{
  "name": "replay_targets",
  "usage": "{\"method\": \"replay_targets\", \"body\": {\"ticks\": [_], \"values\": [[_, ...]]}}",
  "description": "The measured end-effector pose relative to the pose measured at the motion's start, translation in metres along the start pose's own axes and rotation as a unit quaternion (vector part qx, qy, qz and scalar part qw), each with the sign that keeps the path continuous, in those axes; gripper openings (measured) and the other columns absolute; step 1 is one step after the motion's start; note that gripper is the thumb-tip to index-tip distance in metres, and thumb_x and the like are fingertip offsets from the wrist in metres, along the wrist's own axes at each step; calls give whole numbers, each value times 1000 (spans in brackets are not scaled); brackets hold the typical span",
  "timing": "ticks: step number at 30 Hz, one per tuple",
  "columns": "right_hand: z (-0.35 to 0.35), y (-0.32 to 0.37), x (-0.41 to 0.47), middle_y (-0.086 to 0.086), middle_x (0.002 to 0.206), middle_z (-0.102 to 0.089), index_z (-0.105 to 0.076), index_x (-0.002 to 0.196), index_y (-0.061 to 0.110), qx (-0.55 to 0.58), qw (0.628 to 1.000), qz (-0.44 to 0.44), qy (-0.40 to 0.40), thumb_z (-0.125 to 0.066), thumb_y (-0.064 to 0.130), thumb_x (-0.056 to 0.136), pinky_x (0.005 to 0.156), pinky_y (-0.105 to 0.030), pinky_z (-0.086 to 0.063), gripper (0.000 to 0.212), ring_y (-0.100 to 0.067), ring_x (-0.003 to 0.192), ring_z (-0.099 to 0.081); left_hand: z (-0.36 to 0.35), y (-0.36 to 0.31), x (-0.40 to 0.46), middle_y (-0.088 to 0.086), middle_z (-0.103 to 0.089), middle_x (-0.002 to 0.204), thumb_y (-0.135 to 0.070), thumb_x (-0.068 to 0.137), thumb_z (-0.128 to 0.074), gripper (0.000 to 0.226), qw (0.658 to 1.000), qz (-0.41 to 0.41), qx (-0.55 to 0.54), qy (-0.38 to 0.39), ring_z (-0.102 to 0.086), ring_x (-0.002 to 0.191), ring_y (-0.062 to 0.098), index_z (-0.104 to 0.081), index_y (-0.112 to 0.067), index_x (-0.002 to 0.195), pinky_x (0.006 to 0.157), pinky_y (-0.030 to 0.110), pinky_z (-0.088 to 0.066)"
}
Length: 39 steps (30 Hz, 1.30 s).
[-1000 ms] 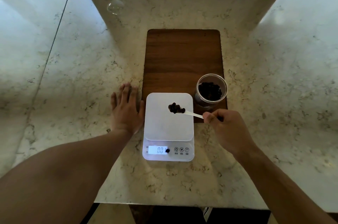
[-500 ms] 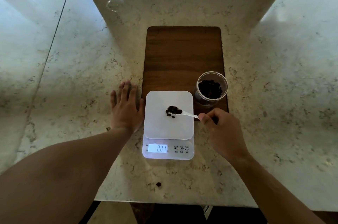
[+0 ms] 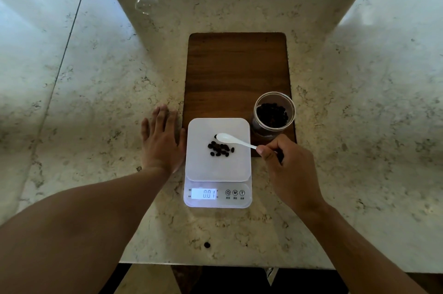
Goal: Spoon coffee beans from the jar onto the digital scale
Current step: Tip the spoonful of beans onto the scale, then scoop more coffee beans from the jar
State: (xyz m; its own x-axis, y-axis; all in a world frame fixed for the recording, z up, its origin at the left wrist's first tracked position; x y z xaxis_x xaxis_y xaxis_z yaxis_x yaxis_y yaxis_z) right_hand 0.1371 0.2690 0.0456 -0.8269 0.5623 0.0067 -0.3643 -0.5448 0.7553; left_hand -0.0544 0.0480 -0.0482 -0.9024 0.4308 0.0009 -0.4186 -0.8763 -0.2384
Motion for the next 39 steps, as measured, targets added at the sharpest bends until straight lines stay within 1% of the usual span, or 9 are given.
{"method": "replay_targets", "body": {"ticks": [3, 7, 11, 15, 20, 25, 30, 35, 39], "values": [[9, 5, 3, 15, 57, -51, -63, 75, 15, -4, 1000, 13, -28, -65, 31, 92, 48, -15, -30, 23, -5, 51, -48, 0, 0, 0, 9, -19, 164, -49, 96, -25, 64, 1000, -1, 1, 0, -5, 152, 22, -28, -18, 152, 122, 46, -1], [39, 12, 14, 8, 57, -54, -62, 77, 15, -15, 993, 30, -113, -64, 29, 94, 44, -15, -33, 22, -6, 48, -47, -3, 2, 1, 8, -19, 164, -49, 97, -25, 63, 1000, -2, 6, -2, -5, 152, 21, -27, -19, 152, 122, 47, -2], [70, 3, 28, 7, 58, -52, -61, 76, 11, -62, 984, 26, -165, -65, 26, 93, 48, -10, -29, 23, -3, 50, -47, -5, 4, 0, 8, -18, 164, -50, 97, -24, 62, 1000, -4, 8, -2, -3, 152, 20, -26, -20, 152, 122, 46, 0], [76, -7, 34, 1, 58, -55, -63, 75, 7, -122, 983, 37, -133, -67, 20, 91, 48, -22, -32, 21, -18, 50, -49, -5, 4, 0, 9, -20, 163, -50, 97, -24, 62, 1000, -5, 8, -5, -5, 152, 22, -27, -18, 151, 121, 47, -1], [65, -1, 41, 3, 60, -48, -57, 72, 8, -183, 976, 66, -99, -66, 17, 92, 46, -18, -23, 24, -15, 48, -41, -5, 3, 1, 9, -20, 163, -49, 96, -24, 63, 1000, -3, 3, -4, -6, 152, 22, -30, -17, 150, 121, 48, -2], [56, 2, 46, 4, 64, -47, -54, 73, 10, -212, 972, 72, -71, -64, 18, 93, 46, -21, -25, 23, -17, 48, -42, -6, 3, 1, 9, -20, 163, -48, 96, -25, 62, 1000, -3, 5, -2, -6, 152, 22, -29, -18, 150, 121, 49, -3], [60, 6, 43, 9, 61, -43, -54, 71, 14, -197, 975, 86, -49, -68, 18, 90, 46, -16, -22, 25, 0, 47, -34, -6, 4, 1, 9, -20, 163, -49, 97, -24, 62, 1000, -3, 7, -3, -5, 152, 21, -28, -18, 150, 121, 48, -2], [73, 14, 50, 4, 60, -46, -55, 70, 10, -239, 965, 83, -66, -68, 19, 90, 46, -18, -21, 26, -15, 46, -38, -5, 3, 0, 8, -21, 163, -48, 96, -24, 63, 1000, -1, 2, -3, -7, 152, 22, -30, -18, 150, 121, 48, -2], [69, 16, 57, 0, 62, -52, -59, 74, 8, -280, 956, 69, -52, -66, 19, 92, 52, -25, -29, 22, -20, 49, -44, -4, 2, 1, 9, -22, 162, -48, 95, -25, 62, 1000, -2, 2, -4, -8, 152, 22, -31, -18, 150, 121, 48, -3]]}}
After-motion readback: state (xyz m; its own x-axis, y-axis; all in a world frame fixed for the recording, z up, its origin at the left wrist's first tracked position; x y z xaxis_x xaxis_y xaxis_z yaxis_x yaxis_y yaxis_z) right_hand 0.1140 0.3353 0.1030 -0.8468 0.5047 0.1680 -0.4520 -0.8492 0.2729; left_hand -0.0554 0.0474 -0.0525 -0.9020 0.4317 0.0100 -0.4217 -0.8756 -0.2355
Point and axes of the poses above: each hand's wrist, its own x-axis towards the middle knuckle, its own z-axis out of the back of the hand, y = z × x, the point moved 5 cm from there along x, towards the middle knuckle
